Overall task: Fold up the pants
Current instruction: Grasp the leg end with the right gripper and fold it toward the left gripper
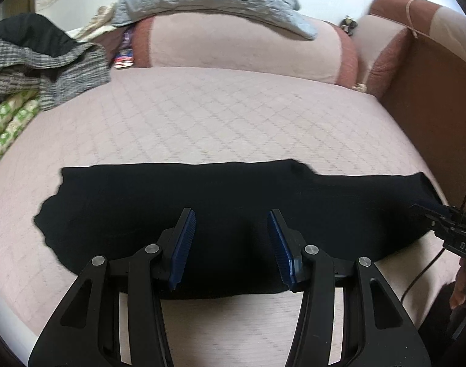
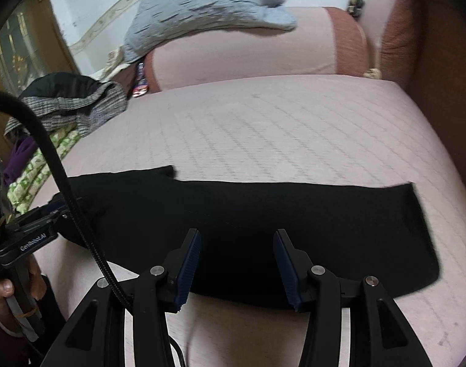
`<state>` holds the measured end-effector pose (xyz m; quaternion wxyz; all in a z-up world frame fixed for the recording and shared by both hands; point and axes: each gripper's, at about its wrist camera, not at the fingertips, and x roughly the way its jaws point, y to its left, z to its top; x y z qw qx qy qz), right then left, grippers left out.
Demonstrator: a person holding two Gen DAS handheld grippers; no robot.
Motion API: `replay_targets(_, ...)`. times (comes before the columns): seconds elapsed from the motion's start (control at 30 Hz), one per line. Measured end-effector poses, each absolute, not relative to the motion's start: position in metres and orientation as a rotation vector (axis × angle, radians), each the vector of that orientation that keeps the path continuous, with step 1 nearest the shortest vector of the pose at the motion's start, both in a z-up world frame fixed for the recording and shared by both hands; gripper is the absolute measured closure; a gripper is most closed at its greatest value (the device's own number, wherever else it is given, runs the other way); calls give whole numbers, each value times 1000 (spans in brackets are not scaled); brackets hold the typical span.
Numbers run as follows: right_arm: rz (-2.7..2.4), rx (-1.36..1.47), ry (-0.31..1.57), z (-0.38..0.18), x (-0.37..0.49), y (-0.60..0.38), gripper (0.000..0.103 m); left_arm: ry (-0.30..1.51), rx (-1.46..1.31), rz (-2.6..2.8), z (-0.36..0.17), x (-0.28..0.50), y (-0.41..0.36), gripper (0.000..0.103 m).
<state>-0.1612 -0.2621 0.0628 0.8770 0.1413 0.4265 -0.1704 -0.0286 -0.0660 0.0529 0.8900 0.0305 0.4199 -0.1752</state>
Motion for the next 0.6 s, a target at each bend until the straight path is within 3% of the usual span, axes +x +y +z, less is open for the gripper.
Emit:
replay_targets(0.27,-473,375,917,79,-223,-309,55,929,61,-584,51,-33,-127,54)
replay_targets(0.4,-527,409,933,81,-257,-336,45,980,71,-697,47,-29,-165,54)
replay_targets(0.6,-476,481,961,65,-282,-372,44,997,149,-837,47,-25,-231,54)
